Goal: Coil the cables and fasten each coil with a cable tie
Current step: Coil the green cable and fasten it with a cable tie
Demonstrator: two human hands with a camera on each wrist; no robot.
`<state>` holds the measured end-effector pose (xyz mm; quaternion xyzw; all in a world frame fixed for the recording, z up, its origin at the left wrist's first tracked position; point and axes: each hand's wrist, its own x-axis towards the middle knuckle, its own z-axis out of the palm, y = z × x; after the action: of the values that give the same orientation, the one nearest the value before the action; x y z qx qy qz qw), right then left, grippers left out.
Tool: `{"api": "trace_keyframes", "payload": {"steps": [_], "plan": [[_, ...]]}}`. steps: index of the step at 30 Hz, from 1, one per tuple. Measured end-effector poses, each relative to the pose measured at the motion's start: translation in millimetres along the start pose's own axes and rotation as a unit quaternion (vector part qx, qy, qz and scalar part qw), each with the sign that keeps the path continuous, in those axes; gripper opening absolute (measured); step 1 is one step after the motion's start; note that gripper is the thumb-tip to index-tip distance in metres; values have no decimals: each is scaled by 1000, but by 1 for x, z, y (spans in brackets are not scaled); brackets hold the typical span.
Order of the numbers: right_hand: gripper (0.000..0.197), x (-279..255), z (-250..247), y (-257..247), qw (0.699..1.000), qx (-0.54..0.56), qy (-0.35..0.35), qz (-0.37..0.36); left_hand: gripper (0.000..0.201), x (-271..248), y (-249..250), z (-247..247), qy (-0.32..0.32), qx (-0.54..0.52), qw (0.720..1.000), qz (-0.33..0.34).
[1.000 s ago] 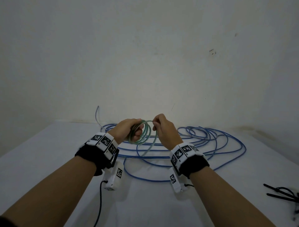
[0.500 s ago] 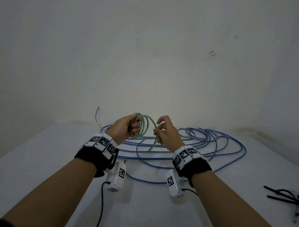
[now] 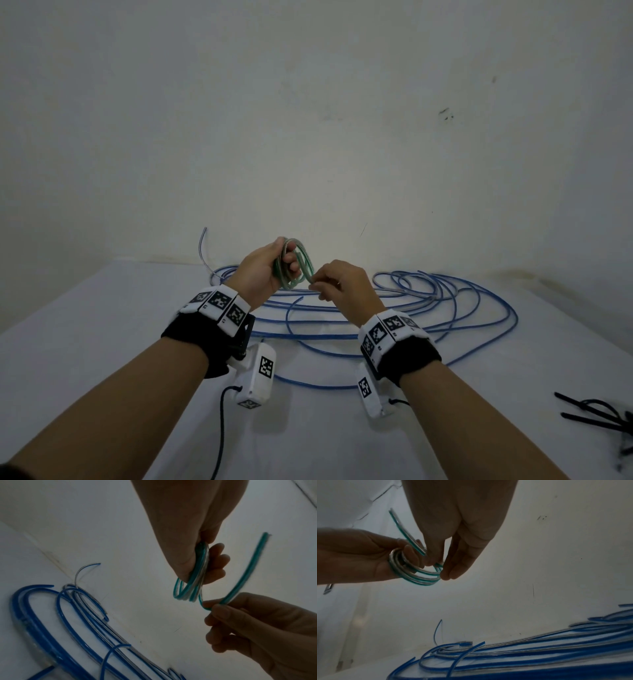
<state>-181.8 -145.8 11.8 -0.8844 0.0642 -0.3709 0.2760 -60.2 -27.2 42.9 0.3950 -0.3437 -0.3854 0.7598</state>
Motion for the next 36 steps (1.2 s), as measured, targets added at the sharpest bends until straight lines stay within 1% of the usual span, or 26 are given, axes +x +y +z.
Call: {"api": "trace_keyframes", "payload": {"steps": [3,6,9,11,13,14,15,16,18,19,21,22,24,28,30,36], "plan": [[9,1,2,-1,999,-46,-18,-9,33,0,-5,6,3,17,1000,6],[10,2,2,-3,999,-32,-28,-3,36,1,-9,9,17,44,998,29],[11,3,1,-6,999,-15,-45,3,39,0,-13,10,11,86,995,39],[13,3,0,-8,998,-10,-54,21,38,1,-15,11,4,89,996,29],[15,1,-2,-10,996,15,-66,53,35,3,-15,11,2,102,994,28],[15,0,-4,-9,995,42,-64,69,34,4,-15,10,3,123,992,33],[15,-1,-5,-9,993,75,-47,84,34,5,-15,10,4,147,988,37],[15,-2,-6,-9,990,104,-14,93,35,6,-15,10,8,173,984,35],[18,-1,-9,-5,987,118,66,86,38,5,-13,14,10,224,974,20],[22,0,-11,-3,987,116,80,78,40,5,-13,16,11,249,968,11],[31,1,-16,-4,990,112,57,69,42,5,-14,22,10,289,957,-3],[31,1,-18,-5,990,115,37,72,43,5,-15,25,7,300,954,-9],[23,1,-22,-6,988,128,17,84,44,7,-17,31,-1,307,951,-22],[1,-5,-33,-3,979,177,28,93,43,11,-22,44,-16,298,954,-37],[7,-9,-39,-1,978,183,36,93,42,13,-24,48,-23,283,958,-45],[12,-14,-57,6,967,217,74,112,41,18,-34,64,-47,260,962,-73]]}}
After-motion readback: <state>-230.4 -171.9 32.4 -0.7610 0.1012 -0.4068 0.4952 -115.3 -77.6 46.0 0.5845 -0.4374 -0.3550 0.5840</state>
